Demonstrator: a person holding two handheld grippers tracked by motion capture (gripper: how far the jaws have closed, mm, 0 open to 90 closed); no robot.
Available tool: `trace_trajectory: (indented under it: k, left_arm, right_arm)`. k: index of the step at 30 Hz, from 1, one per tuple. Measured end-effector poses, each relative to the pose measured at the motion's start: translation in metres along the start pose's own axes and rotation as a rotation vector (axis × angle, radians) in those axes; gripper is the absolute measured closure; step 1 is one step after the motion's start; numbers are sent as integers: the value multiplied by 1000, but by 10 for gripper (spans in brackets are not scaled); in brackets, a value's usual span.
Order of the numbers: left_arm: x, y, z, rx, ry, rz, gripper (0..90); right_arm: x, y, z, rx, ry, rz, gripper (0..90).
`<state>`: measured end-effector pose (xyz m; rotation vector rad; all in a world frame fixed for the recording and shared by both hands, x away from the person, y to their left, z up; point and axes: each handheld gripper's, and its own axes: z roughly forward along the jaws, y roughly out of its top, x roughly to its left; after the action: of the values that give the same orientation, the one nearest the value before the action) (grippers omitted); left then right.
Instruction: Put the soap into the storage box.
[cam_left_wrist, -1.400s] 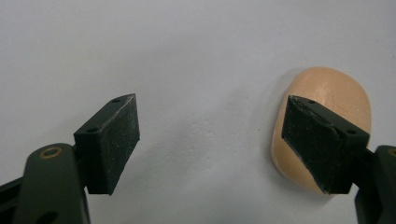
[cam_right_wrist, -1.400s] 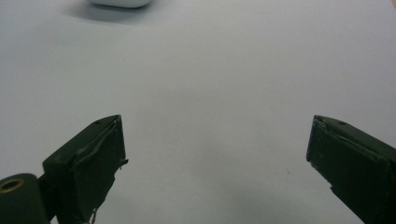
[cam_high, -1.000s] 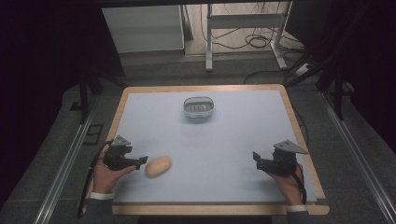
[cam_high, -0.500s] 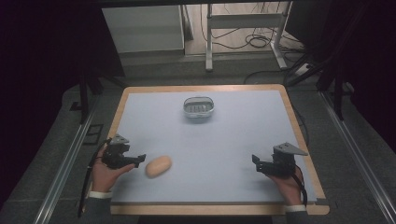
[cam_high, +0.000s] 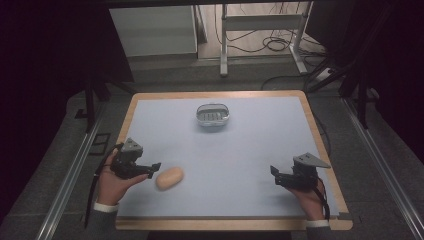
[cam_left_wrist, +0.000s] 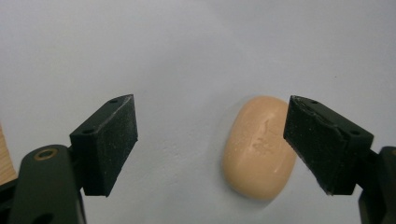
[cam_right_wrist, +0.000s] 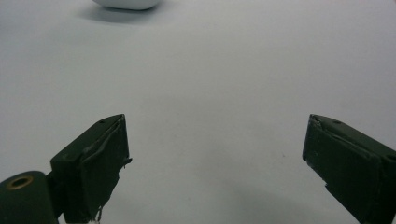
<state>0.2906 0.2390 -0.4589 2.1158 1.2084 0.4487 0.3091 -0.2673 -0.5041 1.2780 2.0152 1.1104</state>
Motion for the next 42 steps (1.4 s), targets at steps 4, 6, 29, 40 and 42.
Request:
trace_trajectory:
  k: [4, 6, 29, 40, 42]
  left_arm:
    - [-3, 6, -1, 8, -6, 15, 178]
    - [-5, 8, -1, 11, -7, 19, 178]
    - [-26, 11, 17, 98, -73, 81, 190]
    - [-37, 8, 43, 184, -118, 142, 219]
    - [-36, 5, 48, 200, -133, 137, 220]
  right_arm:
    - [0, -1, 1, 9, -1, 11, 70]
    - [0, -2, 1, 13, -2, 10, 70]
    - [-1, -3, -4, 9, -17, 8, 70]
    - [-1, -5, -3, 19, -17, 5, 70]
    - [-1, -4, -3, 19, -16, 5, 70]
